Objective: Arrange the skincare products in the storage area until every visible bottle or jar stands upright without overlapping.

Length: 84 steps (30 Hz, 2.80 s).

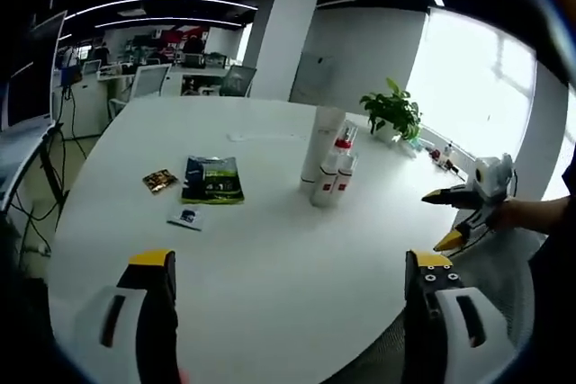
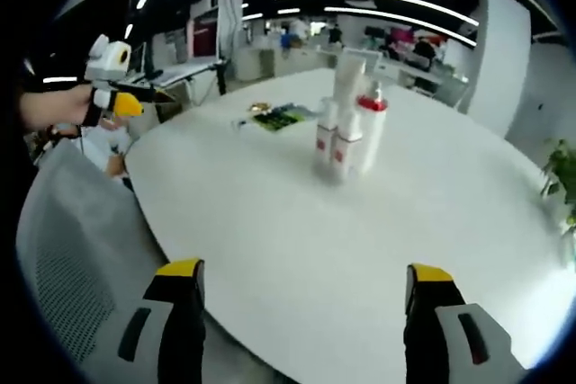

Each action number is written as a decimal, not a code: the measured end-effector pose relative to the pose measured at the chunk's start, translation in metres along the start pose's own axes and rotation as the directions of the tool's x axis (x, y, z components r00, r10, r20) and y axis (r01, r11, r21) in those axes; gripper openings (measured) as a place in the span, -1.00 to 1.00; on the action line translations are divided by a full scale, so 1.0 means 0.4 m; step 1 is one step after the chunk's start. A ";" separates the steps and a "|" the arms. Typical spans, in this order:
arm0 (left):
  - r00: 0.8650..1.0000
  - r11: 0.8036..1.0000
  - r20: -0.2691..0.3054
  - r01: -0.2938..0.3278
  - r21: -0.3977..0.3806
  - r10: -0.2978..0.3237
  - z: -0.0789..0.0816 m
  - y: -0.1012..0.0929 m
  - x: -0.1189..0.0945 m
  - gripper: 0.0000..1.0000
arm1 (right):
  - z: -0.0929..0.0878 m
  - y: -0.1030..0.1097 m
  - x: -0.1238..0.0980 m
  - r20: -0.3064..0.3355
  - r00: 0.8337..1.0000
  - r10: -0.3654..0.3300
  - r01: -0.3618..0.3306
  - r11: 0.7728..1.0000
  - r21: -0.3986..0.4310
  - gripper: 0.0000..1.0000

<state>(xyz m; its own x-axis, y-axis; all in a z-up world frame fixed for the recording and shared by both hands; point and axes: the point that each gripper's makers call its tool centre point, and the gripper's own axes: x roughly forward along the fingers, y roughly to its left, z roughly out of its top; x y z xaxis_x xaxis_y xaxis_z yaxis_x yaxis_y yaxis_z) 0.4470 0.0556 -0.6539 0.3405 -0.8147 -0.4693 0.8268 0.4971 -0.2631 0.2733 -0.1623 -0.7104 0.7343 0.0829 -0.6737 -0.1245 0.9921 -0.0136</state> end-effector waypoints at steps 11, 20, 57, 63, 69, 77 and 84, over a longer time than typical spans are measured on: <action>0.997 0.998 -0.078 -0.014 -0.067 0.009 0.013 0.061 0.091 0.80 | -0.018 0.015 0.010 -0.060 0.998 0.002 -0.008 0.994 -0.111 0.91; 0.991 0.998 -0.131 -0.027 -0.050 0.020 0.040 0.124 0.181 0.64 | -0.021 -0.003 0.009 -0.063 0.998 -0.014 0.009 0.997 -0.079 0.88; 0.957 0.987 -0.278 -0.113 -0.112 0.078 0.050 0.394 0.445 0.05 | -0.070 -0.022 0.019 -0.160 0.986 -0.038 0.029 0.998 -0.059 0.81; 0.953 0.989 -0.292 -0.117 -0.091 0.086 0.051 0.412 0.469 -0.03 | -0.075 -0.023 0.020 -0.170 0.985 -0.041 0.031 0.997 -0.064 0.81; 0.946 0.990 -0.304 -0.135 -0.049 0.114 0.045 0.424 0.490 -0.11 | -0.079 -0.023 0.020 -0.176 0.984 -0.038 0.029 0.998 -0.052 0.81; 0.929 0.985 -0.329 -0.165 0.049 0.172 0.036 0.440 0.515 -0.17 | -0.083 -0.025 0.020 -0.185 0.982 -0.039 0.030 0.998 -0.047 0.81; 0.917 0.968 -0.315 -0.212 0.131 0.243 0.042 0.456 0.530 -0.17 | -0.086 -0.026 0.021 -0.191 0.981 -0.040 0.032 0.999 -0.044 0.80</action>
<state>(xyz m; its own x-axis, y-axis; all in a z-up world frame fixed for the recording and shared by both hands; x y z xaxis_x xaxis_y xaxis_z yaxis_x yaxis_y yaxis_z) 0.6775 -0.0314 -0.7873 0.3727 -0.5324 -0.7600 0.7872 0.6151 -0.0449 0.2576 -0.1752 -0.7414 0.5975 0.0236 -0.8015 -0.1303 0.9891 -0.0680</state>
